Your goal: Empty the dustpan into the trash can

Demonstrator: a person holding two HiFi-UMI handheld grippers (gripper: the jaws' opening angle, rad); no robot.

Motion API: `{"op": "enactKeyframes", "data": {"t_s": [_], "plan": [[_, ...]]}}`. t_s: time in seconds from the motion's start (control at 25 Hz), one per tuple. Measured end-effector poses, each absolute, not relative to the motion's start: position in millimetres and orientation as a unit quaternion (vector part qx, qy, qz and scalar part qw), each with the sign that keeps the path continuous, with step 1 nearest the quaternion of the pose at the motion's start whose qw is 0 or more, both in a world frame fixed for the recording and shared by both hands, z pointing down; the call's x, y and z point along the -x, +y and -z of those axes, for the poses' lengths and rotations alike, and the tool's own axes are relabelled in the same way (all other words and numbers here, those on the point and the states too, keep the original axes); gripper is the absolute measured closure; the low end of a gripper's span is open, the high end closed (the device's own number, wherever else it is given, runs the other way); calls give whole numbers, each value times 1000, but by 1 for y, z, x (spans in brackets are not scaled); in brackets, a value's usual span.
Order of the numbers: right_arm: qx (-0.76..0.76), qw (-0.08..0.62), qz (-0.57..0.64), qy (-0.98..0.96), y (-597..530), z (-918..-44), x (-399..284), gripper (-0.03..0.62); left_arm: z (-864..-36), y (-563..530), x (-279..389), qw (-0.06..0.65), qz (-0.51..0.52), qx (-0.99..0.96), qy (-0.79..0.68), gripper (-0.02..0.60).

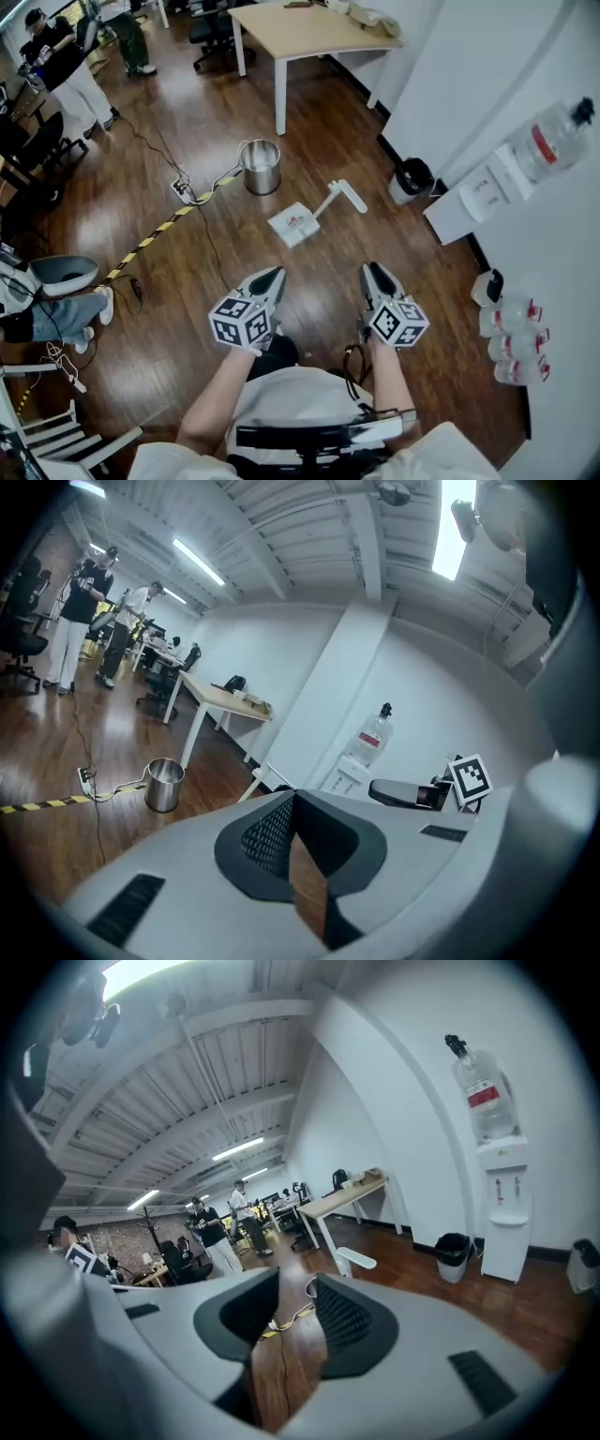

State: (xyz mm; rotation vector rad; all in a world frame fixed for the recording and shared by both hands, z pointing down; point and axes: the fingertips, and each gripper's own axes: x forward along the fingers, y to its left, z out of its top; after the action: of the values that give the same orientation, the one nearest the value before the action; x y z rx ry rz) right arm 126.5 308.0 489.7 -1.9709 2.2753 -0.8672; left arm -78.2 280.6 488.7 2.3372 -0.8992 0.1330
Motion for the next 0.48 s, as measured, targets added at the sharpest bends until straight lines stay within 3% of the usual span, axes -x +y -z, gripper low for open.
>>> {"op": "enactKeyframes", "data": {"t_s": [0.04,0.28,0.48], "plan": [[633,0,272,725,295,-489,-119,416,-488,268,81,312,-50,-888,-335,591],[648,-15,266,714,244,-496,-100,387,-489,218,90,298,-59,-894,-328,591],[652,-18,277,706,206,-526,-93,388,-508,186,90,299,-75,-890,-337,591]]}}
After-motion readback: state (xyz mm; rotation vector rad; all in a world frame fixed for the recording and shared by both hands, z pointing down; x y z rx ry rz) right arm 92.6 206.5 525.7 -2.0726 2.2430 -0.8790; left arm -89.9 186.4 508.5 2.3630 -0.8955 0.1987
